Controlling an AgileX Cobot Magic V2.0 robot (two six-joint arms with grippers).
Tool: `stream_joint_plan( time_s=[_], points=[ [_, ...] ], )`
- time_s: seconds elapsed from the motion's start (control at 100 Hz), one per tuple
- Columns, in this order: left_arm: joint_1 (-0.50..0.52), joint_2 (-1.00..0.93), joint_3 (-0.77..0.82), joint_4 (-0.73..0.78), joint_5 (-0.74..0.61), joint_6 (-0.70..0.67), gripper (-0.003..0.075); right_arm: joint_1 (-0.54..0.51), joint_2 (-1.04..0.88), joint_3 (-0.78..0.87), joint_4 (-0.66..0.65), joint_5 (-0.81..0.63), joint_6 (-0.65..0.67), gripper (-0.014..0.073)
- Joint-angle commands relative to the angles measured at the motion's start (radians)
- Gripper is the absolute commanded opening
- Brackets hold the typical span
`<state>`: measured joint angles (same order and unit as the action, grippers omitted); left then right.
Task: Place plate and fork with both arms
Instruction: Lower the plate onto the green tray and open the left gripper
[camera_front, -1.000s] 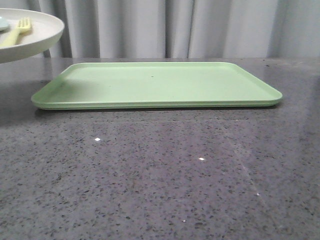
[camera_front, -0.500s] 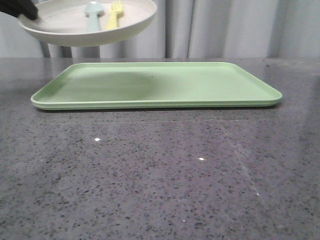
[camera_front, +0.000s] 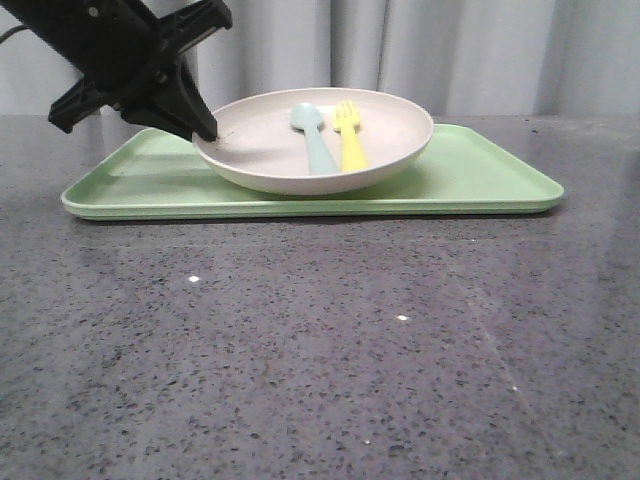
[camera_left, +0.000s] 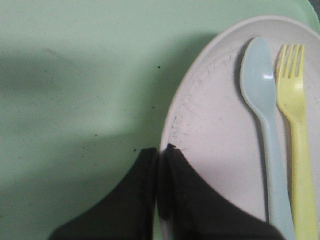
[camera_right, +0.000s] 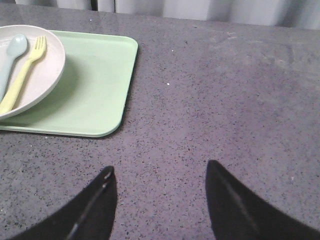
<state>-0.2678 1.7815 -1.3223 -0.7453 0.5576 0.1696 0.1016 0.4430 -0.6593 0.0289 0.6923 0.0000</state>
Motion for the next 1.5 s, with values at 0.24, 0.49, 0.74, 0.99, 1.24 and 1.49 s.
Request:
stream_joint_plan(
  time_s=[0.24, 0.49, 0.74, 0.99, 1.24, 1.49],
  points=[
    [-0.01, -0.045, -0.037, -0.01, -0.09, -0.044, -0.0021, -0.006, 0.013, -0.035, 0.001, -0.047, -0.011, 0.0414],
    [-0.008, -0.045, -0.037, 0.024, -0.071, -0.045, -0.0021, -0.006, 0.013, -0.035, 0.001, -0.049, -0.011, 0.0414],
    [0.003, -0.045, -0.037, 0.037, -0.059, -0.045, -0.0021, -0.006, 0.013, -0.035, 0.001, -0.044, -0.011, 0.0414],
    [0.039, -0.045, -0.037, 0.048, -0.029, -0.045, -0.0021, -0.006, 0.013, -0.035, 0.001, -0.042, -0.011, 0.0414],
    [0.042, -0.045, -0.037, 0.051, -0.023, -0.045, -0.0021, -0.006, 0.013, -0.035, 0.001, -0.042, -0.011, 0.0414],
    [0.042, -0.027, -0.039, 0.051, 0.001, -0.045, -0.0021, -0.006, 0.013, -0.035, 0.001, -0.042, -0.011, 0.0414]
  ],
)
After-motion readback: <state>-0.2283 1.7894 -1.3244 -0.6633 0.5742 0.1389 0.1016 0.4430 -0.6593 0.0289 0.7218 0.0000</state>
